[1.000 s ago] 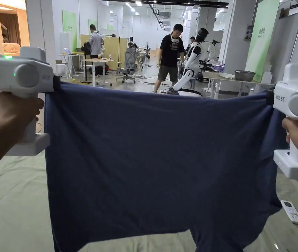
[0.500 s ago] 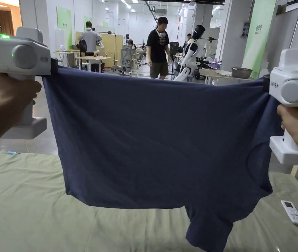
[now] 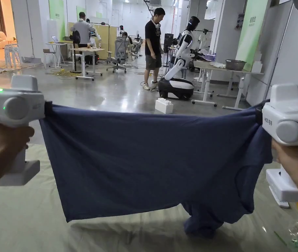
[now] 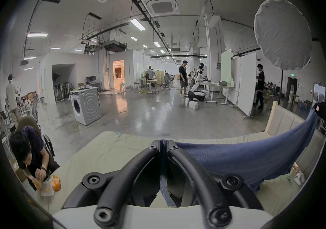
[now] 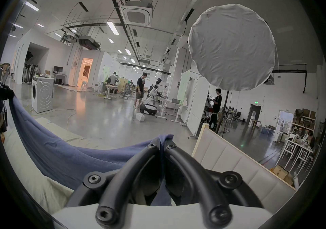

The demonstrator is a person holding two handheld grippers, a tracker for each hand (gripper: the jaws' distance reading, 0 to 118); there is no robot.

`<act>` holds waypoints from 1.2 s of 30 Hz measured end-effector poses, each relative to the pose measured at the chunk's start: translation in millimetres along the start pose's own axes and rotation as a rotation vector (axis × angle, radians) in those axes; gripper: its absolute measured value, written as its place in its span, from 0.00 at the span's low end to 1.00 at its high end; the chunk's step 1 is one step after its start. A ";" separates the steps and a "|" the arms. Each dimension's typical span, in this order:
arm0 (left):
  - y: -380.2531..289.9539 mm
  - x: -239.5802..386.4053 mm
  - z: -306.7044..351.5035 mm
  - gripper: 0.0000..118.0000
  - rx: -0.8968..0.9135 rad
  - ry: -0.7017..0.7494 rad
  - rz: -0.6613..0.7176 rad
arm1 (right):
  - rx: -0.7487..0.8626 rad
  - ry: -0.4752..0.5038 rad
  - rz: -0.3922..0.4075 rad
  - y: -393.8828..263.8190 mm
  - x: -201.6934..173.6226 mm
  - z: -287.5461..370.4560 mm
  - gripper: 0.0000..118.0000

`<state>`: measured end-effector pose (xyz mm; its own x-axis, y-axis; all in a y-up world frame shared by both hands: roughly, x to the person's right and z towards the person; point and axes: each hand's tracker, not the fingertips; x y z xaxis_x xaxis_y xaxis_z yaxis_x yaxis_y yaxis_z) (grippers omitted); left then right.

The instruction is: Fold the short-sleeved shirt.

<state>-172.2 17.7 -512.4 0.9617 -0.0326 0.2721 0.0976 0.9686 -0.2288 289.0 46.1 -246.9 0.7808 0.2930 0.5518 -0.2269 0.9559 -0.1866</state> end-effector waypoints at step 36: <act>-358.9 -42.7 271.3 0.04 -0.471 -0.062 -0.068 | -0.598 0.220 0.071 -333.0 -25.4 322.2 0.03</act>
<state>-317.8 -261.6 -188.4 0.9334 -0.0639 0.3531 0.2793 0.7472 -0.6030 157.1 -272.9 63.1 0.8917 0.2834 0.3531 0.0314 0.7392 -0.6727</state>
